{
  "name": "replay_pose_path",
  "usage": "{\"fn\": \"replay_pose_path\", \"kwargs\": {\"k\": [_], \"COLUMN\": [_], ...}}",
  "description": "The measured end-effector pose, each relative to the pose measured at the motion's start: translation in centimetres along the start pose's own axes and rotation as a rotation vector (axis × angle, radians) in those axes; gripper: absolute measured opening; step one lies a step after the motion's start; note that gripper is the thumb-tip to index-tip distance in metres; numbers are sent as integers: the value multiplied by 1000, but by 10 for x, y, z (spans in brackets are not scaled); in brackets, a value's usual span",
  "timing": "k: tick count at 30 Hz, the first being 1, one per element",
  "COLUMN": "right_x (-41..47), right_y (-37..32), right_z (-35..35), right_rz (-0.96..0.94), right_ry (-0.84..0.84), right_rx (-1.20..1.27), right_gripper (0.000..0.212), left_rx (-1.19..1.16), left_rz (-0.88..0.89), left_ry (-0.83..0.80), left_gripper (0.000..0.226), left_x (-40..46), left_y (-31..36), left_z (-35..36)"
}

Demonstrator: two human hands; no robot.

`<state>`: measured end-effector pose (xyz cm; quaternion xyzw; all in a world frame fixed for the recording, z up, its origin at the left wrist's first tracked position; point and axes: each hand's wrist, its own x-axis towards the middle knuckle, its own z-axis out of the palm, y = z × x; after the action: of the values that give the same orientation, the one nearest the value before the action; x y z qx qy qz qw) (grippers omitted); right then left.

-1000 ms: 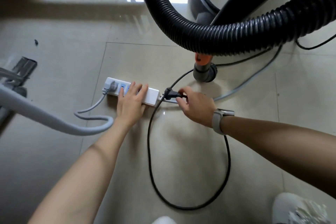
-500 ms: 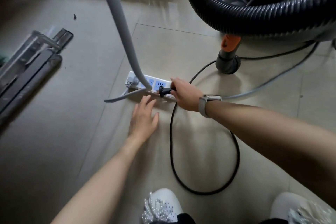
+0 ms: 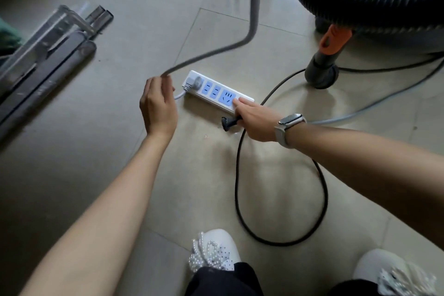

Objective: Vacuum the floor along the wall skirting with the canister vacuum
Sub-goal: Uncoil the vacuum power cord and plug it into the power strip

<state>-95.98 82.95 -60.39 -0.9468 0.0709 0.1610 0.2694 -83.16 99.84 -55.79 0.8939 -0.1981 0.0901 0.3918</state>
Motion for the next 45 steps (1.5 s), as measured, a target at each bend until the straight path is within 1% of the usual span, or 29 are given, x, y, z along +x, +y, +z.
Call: {"fn": "replay_pose_path", "kwargs": {"k": [1,3,5,8,10,11,12,14,16,17,19,20,22,24,26,28,30,31,33,35,37,38,39,40,41,42,43,45], "right_x": [1,2,6,16,21,22,22,16,7,3,-2,-3,-3,-6,-10,-12,-13,-13,-12,-10,-7,-5,-5,-5,-5,-4,-1,0], "right_y": [0,-4,-10,-13,-7,-4,0,3,4,5,9,11,16,19,22,25,26,26,25,23,19,18,14,10,6,3,3,-5], "right_z": [-3,-7,-10,-17,-19,-18,-18,-17,-17,-17,-21,-24,-31,-40,-46,-49,-52,-54,-58,-62,-65,-66,-67,-67,-66,-62,-54,-46], "right_rz": [17,79,165,299,375,386,386,358,320,303,284,282,297,318,281,203,73,21,-49,-96,-132,-159,-195,-243,-279,-314,-333,-310], "right_ry": [16,40,101,220,255,257,242,209,171,148,94,69,64,122,189,195,234,222,192,166,147,164,189,208,224,240,263,243], "right_rx": [17,50,108,206,279,289,279,243,187,166,129,107,28,-103,-215,-292,-362,-409,-494,-552,-619,-653,-683,-690,-690,-696,-677,-562], "right_gripper": [15,11,4,16,17,17,18,19,21,21,20,19,19,21,24,24,18,16,28,32,25,21,20,19,17,22,30,39], "left_rx": [0,14,3,-115,-266,-344,-395,-372,-242,-142,70,167,332,428,449,449,452,452,450,450,454,452,443,418,380,335,301,258], "left_rz": [-31,-147,-297,-475,-557,-572,-567,-483,-338,-247,-64,-5,61,56,29,7,-4,-6,-10,-20,-13,-2,12,20,18,7,-1,-14], "left_ry": [-25,-43,-47,-87,-129,-157,-183,-245,-325,-373,-477,-511,-549,-567,-569,-584,-608,-621,-646,-676,-688,-684,-677,-667,-656,-640,-619,-587], "left_gripper": [47,53,49,41,37,34,31,24,11,8,34,43,53,55,57,58,58,58,57,57,59,61,66,76,90,103,110,113], "left_x": [8,24,38,51,54,53,52,46,38,34,27,24,19,15,14,15,17,17,18,19,19,20,20,20,20,19,19,15], "left_y": [1,6,9,10,8,8,9,10,11,10,3,2,2,5,7,7,8,8,8,8,6,5,5,3,2,1,0,-2], "left_z": [4,12,19,23,27,28,29,32,32,33,35,38,44,51,54,55,54,54,54,54,55,55,55,55,56,56,56,56]}}
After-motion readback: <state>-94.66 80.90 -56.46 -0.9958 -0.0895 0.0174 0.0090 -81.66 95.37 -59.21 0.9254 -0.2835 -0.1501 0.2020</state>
